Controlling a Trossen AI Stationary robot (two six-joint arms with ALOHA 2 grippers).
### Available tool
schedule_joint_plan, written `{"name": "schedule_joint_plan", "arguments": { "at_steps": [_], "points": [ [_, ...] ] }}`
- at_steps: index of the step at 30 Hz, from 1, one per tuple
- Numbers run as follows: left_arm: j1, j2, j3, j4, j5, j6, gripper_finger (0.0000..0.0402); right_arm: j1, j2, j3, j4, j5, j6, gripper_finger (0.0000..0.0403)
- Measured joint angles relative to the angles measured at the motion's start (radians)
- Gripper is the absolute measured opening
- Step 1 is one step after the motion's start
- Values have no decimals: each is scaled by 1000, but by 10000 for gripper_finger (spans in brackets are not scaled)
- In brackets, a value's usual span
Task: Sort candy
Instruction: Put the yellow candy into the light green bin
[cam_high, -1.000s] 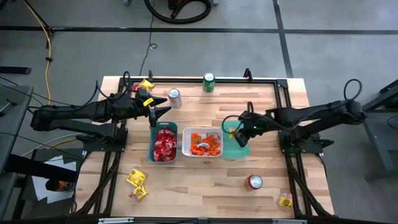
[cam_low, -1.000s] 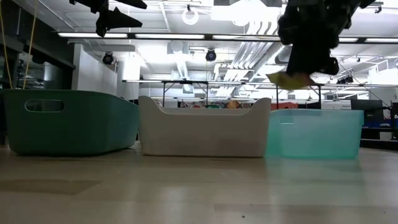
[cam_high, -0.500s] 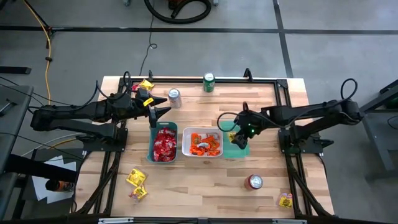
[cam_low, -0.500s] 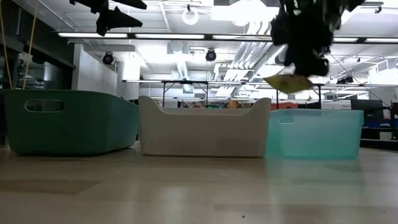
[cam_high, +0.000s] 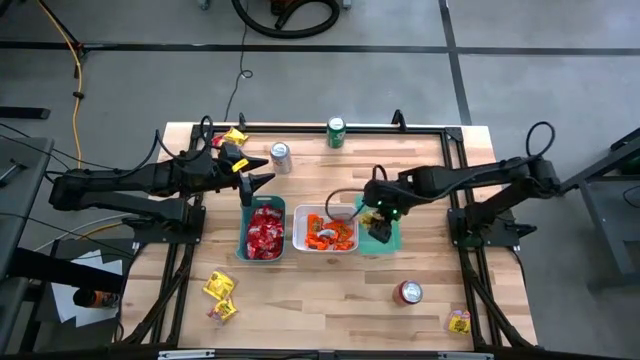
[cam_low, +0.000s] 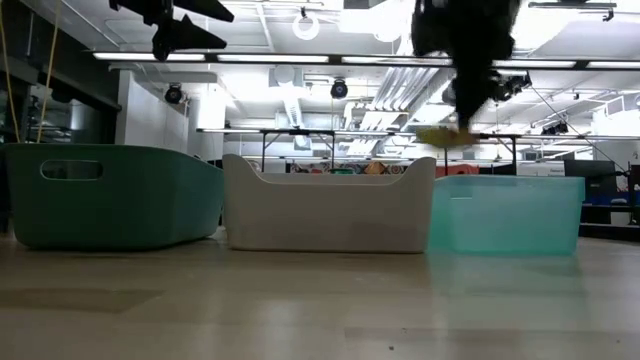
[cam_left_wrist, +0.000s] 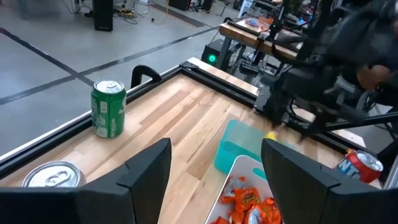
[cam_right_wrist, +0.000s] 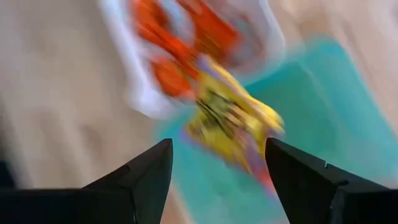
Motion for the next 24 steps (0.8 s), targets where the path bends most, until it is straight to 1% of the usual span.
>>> {"name": "schedule_joint_plan", "arguments": {
  "at_steps": [2,3,5,7,12,14,19,22,24],
  "points": [
    [0,0,0,-10,0,0,236,-1,29,9,-112,69,4,252],
    [0,0,0,-14,0,-2,236,-2,37,10,-140,79,3,252],
    [0,0,0,-21,0,-8,236,5,40,12,-127,58,-22,252],
    [0,0,0,-20,0,-8,236,20,37,14,-86,7,-62,252],
    [0,0,0,-20,0,-8,236,37,30,14,-113,24,-32,252],
    [0,0,0,-20,0,-8,236,56,21,14,-127,-12,-25,252],
    [0,0,0,-20,-1,17,236,141,-22,14,-224,-161,26,252],
    [0,0,0,-19,-2,17,236,228,-68,14,-286,-201,110,252],
    [0,0,0,-19,-3,17,236,291,-107,14,-327,-205,195,252]
  ]
}}
